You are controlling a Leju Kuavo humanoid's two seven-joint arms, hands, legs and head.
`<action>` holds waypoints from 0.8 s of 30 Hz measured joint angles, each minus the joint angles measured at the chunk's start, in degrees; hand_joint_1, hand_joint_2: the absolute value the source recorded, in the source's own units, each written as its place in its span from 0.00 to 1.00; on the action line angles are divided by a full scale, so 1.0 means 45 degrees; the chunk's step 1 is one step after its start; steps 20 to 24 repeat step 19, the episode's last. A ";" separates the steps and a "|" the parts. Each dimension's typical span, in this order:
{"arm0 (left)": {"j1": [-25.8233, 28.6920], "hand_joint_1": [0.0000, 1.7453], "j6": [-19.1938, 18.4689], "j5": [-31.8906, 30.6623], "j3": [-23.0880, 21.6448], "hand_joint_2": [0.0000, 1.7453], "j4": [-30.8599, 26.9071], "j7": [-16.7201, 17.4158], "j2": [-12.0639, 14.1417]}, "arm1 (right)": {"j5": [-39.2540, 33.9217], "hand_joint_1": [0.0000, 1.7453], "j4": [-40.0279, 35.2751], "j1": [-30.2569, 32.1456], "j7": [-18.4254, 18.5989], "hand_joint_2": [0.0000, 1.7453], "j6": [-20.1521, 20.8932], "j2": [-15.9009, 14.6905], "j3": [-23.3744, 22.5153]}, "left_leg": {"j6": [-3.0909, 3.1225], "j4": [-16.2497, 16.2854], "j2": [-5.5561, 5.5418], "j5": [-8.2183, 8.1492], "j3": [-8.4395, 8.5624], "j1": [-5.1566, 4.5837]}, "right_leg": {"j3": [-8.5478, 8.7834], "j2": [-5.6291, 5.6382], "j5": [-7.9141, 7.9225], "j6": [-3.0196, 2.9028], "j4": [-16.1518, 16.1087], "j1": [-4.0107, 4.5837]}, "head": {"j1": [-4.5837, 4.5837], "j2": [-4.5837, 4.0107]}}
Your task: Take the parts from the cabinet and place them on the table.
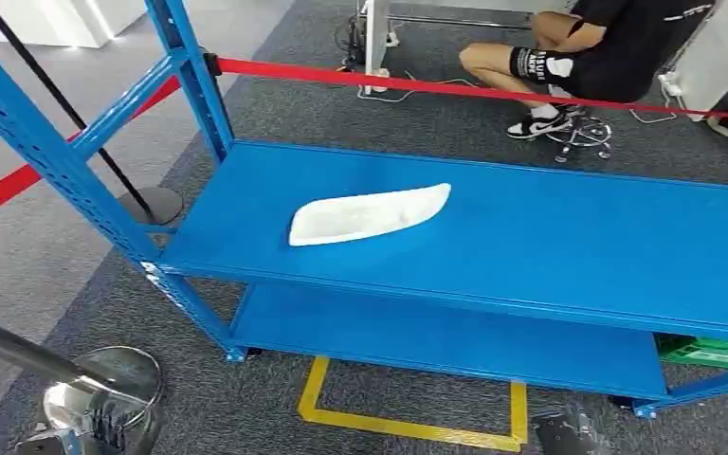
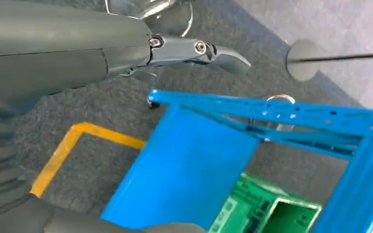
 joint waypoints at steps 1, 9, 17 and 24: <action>0.0013 0.00 0.0000 0.0000 0.0010 0.00 0.0000 0.0000 0.0005 | 0.0000 0.00 0.0000 0.0007 0.0000 0.00 0.0005 0.0000 -0.0005 | 0.0020 0.0001 0.0167 -0.0014 0.0003 -0.0023 | -0.0537 -0.0126 -0.0511 0.0048 0.1112 -0.0025 | 0.0005 0.0000; 0.0013 0.00 0.0024 0.0097 0.0000 0.00 -0.0005 0.0122 0.0005 | 0.0010 0.00 -0.0010 -0.0020 0.0010 0.00 0.0000 0.0000 -0.0015 | -0.0304 0.0046 0.1220 -0.0320 0.0370 -0.0162 | 0.1074 -0.1111 0.1012 -0.0149 -0.1705 0.0002 | -0.0024 0.0000; 0.0079 0.00 0.0291 0.0179 -0.0185 1.00 -0.0058 0.0165 0.0010 | 0.0444 0.00 -0.0194 -0.0039 0.0645 1.00 -0.0592 0.0010 -0.0019 | -0.0719 0.3274 0.0253 -0.2076 -0.1173 -0.0064 | 0.0877 -0.0469 0.1135 -0.0714 -0.1709 -0.0021 | -0.0063 0.0000; 0.0130 0.00 0.0137 -0.0088 -0.0214 0.00 -0.0058 0.0117 0.0015 | 0.0597 0.00 -0.0219 -0.0040 0.0660 0.00 -0.0646 0.0010 -0.0019 | -0.0798 0.3908 0.0246 -0.1966 -0.1614 -0.0049 | 0.0881 -0.0282 0.1134 -0.0723 -0.1708 -0.0029 | -0.0063 0.0000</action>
